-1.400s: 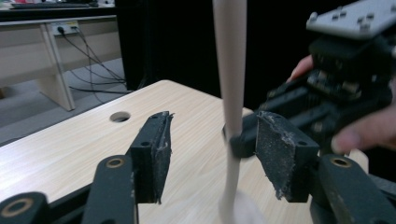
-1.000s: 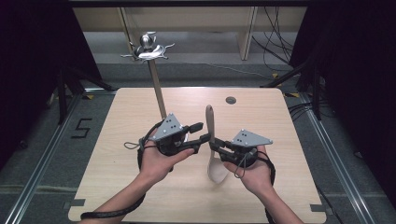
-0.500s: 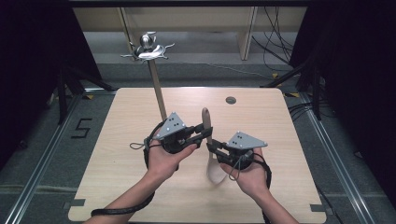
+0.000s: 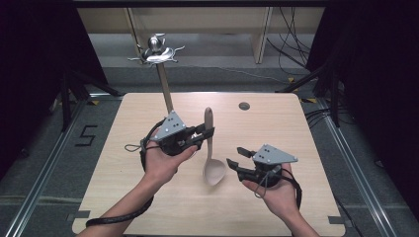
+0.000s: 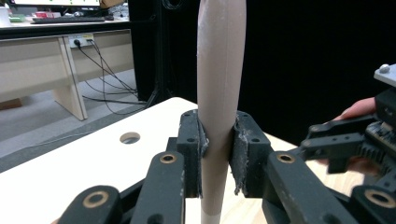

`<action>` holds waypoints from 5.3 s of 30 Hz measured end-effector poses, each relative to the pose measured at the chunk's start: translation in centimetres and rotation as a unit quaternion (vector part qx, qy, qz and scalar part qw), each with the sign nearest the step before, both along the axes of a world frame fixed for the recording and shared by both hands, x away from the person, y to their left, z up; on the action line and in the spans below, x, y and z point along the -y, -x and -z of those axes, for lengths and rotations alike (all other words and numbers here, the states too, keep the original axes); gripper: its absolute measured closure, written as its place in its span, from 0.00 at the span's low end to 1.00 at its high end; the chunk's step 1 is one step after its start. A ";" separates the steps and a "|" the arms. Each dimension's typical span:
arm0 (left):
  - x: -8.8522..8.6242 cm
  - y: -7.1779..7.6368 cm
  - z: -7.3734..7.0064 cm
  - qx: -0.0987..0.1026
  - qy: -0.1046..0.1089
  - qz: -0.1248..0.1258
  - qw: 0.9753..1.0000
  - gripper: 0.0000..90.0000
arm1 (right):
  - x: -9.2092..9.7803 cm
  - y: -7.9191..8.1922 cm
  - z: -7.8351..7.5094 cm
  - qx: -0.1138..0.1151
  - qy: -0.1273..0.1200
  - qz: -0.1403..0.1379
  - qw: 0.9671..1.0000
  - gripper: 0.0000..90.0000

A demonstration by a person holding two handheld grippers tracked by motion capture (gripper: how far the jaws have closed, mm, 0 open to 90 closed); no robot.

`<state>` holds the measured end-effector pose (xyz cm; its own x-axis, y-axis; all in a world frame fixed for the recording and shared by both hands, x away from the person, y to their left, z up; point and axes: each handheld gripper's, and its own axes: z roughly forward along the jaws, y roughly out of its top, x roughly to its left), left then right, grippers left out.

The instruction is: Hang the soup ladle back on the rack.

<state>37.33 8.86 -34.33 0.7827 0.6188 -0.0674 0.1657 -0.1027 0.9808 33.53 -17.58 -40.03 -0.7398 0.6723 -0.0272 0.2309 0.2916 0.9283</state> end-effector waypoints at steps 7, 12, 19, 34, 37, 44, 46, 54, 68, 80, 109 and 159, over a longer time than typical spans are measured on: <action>-1.0 -0.1 -0.6 0.005 -0.006 -0.016 1.000 0.83 | 2.2 -0.1 0.9 -0.028 -0.028 0.030 0.999 0.50; -1.2 -0.3 -1.0 0.009 -0.010 -0.029 0.999 0.83 | 2.8 -0.2 1.5 -0.048 -0.039 0.038 0.997 0.49; -1.3 -0.5 -1.5 0.009 -0.008 -0.044 0.999 0.83 | 3.7 -0.5 1.8 -0.053 -0.031 0.057 0.996 0.49; -2.2 -1.6 -2.9 0.024 -0.014 -0.081 0.996 0.83 | 5.0 -0.5 2.8 -0.073 -0.043 0.082 0.993 0.49; -2.1 -1.7 -3.2 0.026 -0.013 -0.085 0.996 0.83 | 5.3 -0.5 2.8 -0.073 -0.039 0.083 0.993 0.48; -2.2 -1.9 -3.6 0.029 -0.011 -0.090 0.995 0.83 | 5.5 -0.5 3.0 -0.082 -0.040 0.085 0.992 0.48; -2.2 -2.0 -3.6 0.029 -0.009 -0.092 0.995 0.83 | 5.5 -0.5 3.1 -0.079 -0.039 0.087 0.992 0.48; -2.2 -2.4 -4.0 0.028 -0.011 -0.096 0.995 0.83 | 5.6 -0.4 3.2 -0.093 -0.046 0.090 0.991 0.48; -2.3 -2.9 -4.9 0.012 -0.003 -0.110 0.994 0.83 | 5.8 -0.6 3.3 -0.086 -0.041 0.089 0.991 0.48; -2.0 -3.2 -5.6 0.007 -0.003 -0.129 0.992 0.83 | 5.7 -0.5 3.3 -0.096 -0.049 0.094 0.990 0.48; -1.9 -3.9 -7.0 0.001 0.005 -0.150 0.989 0.83 | 5.9 -0.7 3.5 -0.083 -0.042 0.090 0.992 0.47; -2.7 -4.5 -8.1 -0.005 0.023 -0.175 0.984 0.83 | 5.8 -0.6 3.6 -0.093 -0.039 0.094 0.990 0.47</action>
